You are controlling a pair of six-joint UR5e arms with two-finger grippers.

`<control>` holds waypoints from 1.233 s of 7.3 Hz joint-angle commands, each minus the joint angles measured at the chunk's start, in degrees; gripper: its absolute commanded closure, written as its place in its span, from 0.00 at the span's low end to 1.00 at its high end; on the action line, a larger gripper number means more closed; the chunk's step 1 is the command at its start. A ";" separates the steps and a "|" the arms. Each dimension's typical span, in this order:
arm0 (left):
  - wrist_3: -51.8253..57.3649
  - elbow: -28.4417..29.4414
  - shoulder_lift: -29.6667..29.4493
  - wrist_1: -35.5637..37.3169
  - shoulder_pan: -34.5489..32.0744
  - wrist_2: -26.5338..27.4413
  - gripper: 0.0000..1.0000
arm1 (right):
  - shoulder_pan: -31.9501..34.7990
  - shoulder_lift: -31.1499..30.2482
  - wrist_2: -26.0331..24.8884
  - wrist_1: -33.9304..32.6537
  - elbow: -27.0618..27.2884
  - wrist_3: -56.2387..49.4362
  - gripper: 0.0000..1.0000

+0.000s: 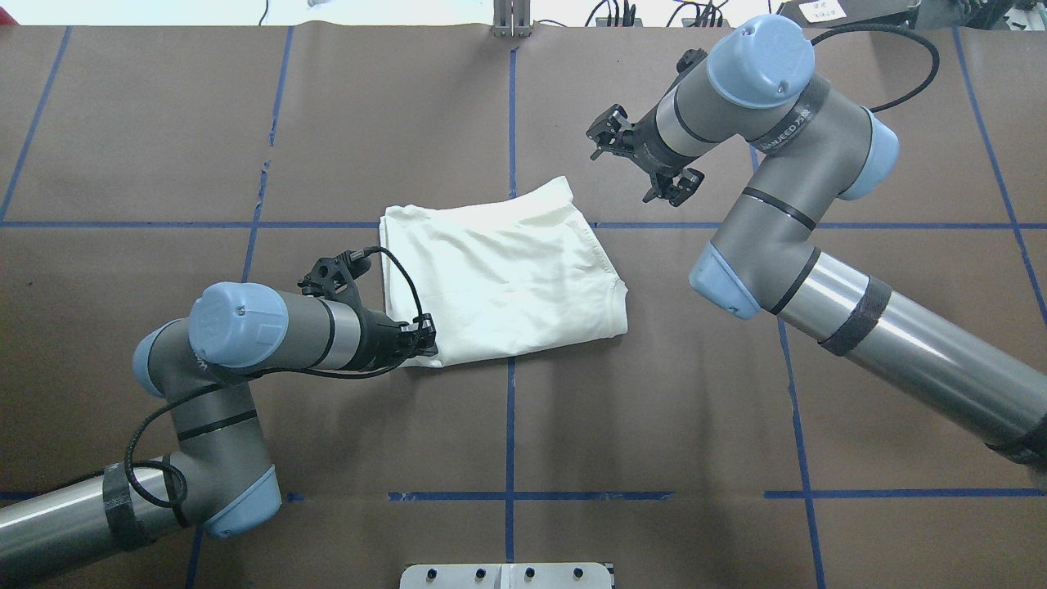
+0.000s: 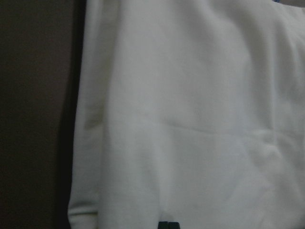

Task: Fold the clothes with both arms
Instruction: 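Release and raise the right gripper while the left gripper presses the side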

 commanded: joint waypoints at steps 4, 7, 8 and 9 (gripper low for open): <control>0.01 -2.81 3.53 0.25 -1.52 -0.06 1.00 | 0.18 -0.12 0.06 -0.10 0.57 0.00 0.00; 0.01 -3.16 5.91 0.16 -1.88 0.21 1.00 | 0.18 -0.03 -0.03 -0.10 0.49 0.00 0.00; 0.01 -3.34 6.18 0.16 -1.88 0.21 1.00 | 0.18 -0.03 -0.03 -0.10 0.49 0.00 0.00; 0.01 -3.69 6.36 0.16 -2.05 0.12 1.00 | 0.18 -0.03 -0.03 -0.10 0.49 0.00 0.00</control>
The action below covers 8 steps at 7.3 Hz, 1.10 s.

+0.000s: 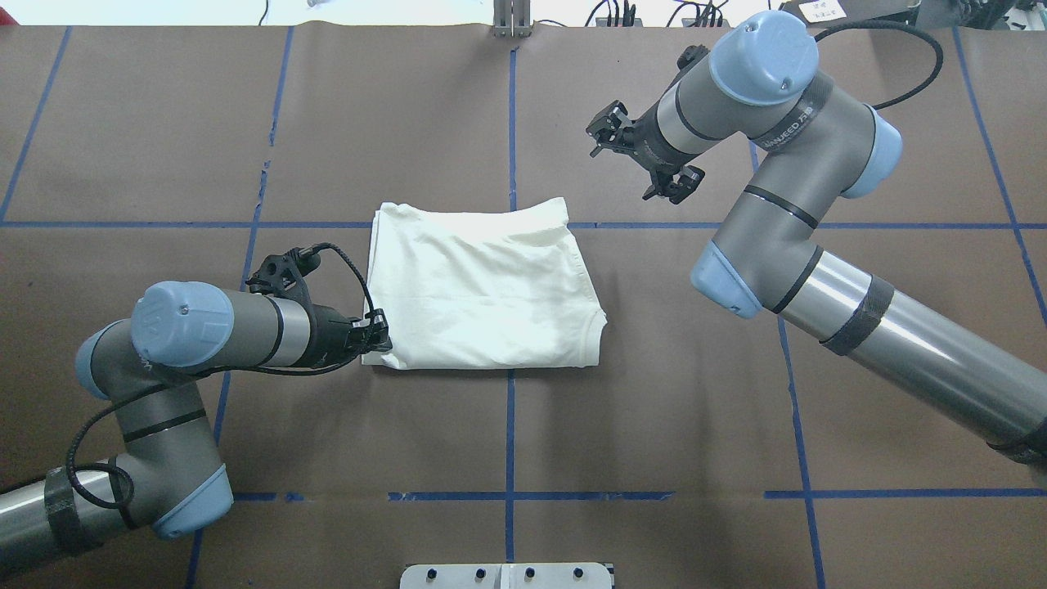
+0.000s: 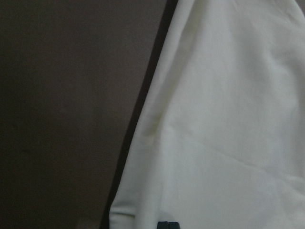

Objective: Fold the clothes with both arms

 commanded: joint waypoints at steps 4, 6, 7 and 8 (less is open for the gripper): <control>0.00 -0.65 1.44 0.07 -1.38 0.11 1.00 | -0.18 0.01 -0.09 0.00 0.08 0.08 0.00; 0.00 -0.82 2.67 0.07 -2.52 0.11 1.00 | -0.18 0.01 -0.09 0.00 -0.01 0.08 0.00; 0.78 -1.87 5.46 -0.10 -4.27 0.11 1.00 | -0.09 -0.17 -0.09 0.00 0.08 -0.01 0.00; 5.75 -5.18 9.05 0.07 -5.94 -0.32 1.00 | 0.61 -2.00 -0.01 0.00 0.34 -0.10 0.00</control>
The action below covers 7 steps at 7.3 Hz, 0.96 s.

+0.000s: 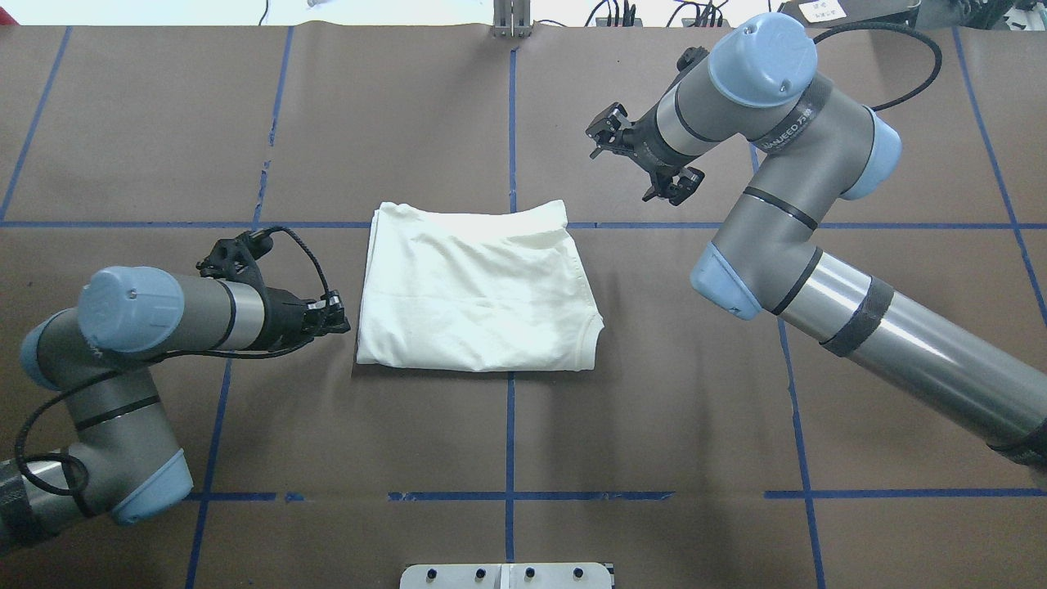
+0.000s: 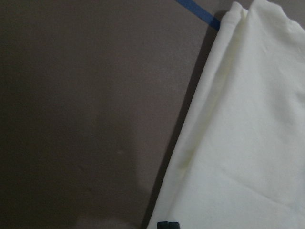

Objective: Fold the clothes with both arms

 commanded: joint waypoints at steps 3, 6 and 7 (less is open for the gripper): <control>21.95 -5.23 11.82 -0.01 -13.31 -4.79 1.00 | 4.85 -13.28 0.16 0.00 6.46 -16.13 0.00; 49.18 -3.84 17.38 0.42 -30.53 -12.88 1.00 | 11.69 -25.93 0.86 -0.09 11.21 -38.24 0.00; 59.44 -3.04 17.30 5.04 -37.99 -15.17 1.00 | 17.03 -28.06 5.56 -0.35 10.79 -46.16 0.00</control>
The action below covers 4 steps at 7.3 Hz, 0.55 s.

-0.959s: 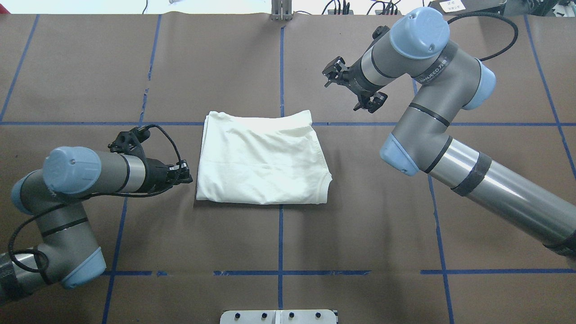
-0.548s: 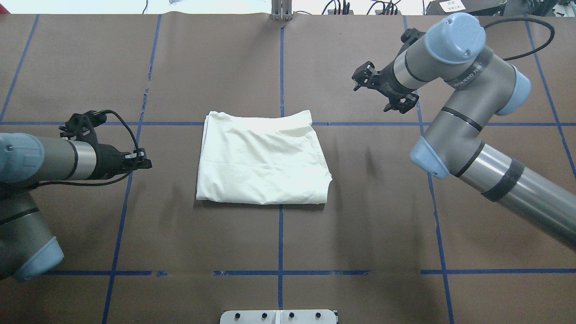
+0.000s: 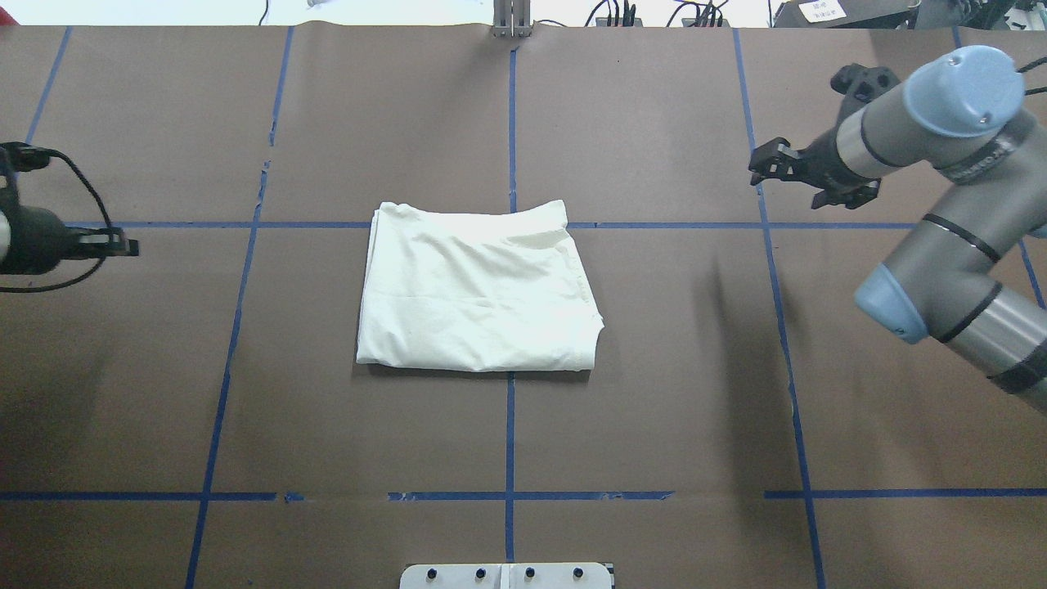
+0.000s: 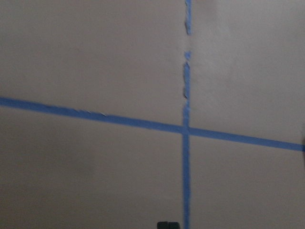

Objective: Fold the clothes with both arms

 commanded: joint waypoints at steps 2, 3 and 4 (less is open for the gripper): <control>35.32 1.40 -0.84 17.69 -21.13 -5.77 0.93 | 15.69 -5.53 10.20 -9.67 0.24 -31.48 0.00; 36.28 3.32 -0.85 20.45 -24.57 -18.49 0.03 | 19.12 -7.46 11.18 -13.64 -0.03 -45.00 0.00; 35.16 7.60 -0.85 20.56 -24.87 -24.80 0.00 | 22.46 -7.91 16.50 -18.90 -0.20 -53.83 0.00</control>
